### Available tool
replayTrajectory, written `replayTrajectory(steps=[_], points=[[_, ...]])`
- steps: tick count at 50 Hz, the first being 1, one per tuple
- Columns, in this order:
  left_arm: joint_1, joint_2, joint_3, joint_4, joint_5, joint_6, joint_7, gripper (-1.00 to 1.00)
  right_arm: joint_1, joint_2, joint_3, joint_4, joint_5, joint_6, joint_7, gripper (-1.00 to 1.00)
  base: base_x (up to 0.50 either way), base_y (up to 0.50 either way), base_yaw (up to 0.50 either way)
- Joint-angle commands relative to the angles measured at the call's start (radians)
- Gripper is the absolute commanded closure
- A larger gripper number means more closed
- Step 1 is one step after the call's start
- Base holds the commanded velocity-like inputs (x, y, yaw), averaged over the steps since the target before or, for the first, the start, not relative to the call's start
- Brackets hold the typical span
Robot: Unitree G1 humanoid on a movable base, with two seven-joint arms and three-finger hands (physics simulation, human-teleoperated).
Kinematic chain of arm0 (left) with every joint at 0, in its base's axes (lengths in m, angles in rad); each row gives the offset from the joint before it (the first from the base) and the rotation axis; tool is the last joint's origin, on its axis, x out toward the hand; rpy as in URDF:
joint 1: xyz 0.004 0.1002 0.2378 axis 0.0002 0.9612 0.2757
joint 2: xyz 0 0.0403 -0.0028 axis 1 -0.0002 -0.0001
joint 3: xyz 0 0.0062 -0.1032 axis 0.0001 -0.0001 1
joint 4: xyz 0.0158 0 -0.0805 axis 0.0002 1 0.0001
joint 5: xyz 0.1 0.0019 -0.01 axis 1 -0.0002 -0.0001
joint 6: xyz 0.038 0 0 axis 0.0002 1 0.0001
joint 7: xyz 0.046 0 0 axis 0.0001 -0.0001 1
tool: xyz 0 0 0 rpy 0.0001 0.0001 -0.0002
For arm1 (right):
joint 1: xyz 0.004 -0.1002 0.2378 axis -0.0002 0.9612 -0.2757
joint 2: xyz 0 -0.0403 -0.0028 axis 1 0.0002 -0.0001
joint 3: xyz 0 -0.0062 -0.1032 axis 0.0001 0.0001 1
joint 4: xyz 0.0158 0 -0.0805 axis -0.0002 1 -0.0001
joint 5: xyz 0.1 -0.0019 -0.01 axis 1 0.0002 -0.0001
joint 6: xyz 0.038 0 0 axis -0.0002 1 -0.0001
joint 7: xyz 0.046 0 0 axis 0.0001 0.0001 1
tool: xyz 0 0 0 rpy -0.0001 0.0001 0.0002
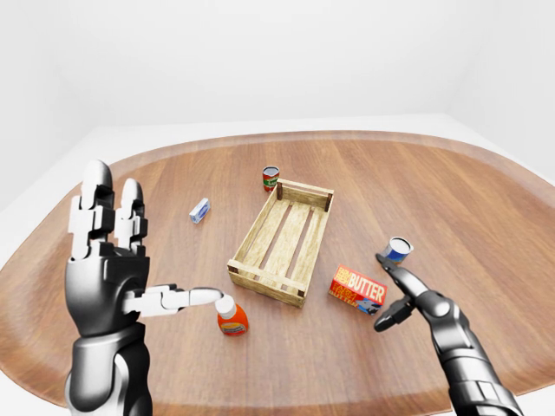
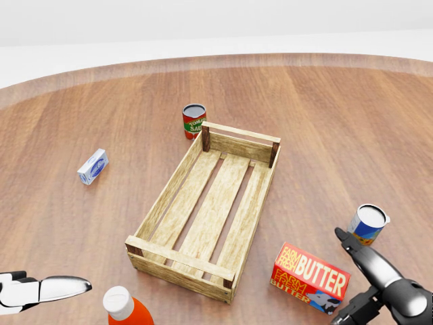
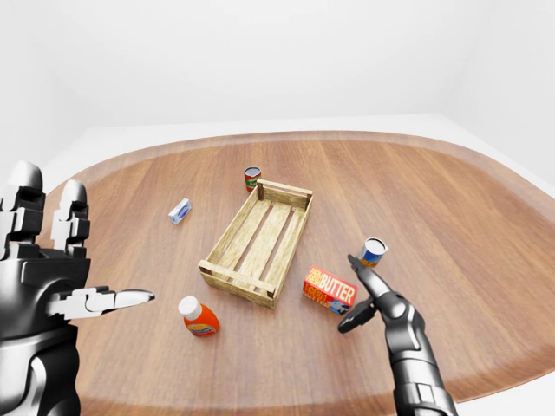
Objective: Pick up the butter and put it in the tray.
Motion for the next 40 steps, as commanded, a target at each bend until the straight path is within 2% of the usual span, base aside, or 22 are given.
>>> replayTrajectory(steps=[1,8,22,40], points=[[-0.003,0.0,-0.001,0.004,0.002,0.0,0.001,-1.0,-0.024,-0.004,0.013,0.023,-0.005,0.0,-0.003,-1.0,0.0,0.0,0.0],[-0.001,0.0,-0.004,0.009,0.004,0.0,0.001,-1.0,-0.037,0.0,0.018,0.028,-0.01,0.0,-0.002,-1.0,0.0,0.0,0.0],[-0.012,0.004,0.003,0.021,0.001,0.0,0.007,-1.0,-0.131,-0.014,0.051,0.259,0.002,0.0,-0.082,-1.0,0.0,0.0,0.0],[-0.006,0.003,0.006,0.008,-0.003,0.0,0.002,-1.0,-0.174,-0.026,0.077,0.374,0.0,0.0,-0.112,-1.0,0.0,0.0,0.0]])
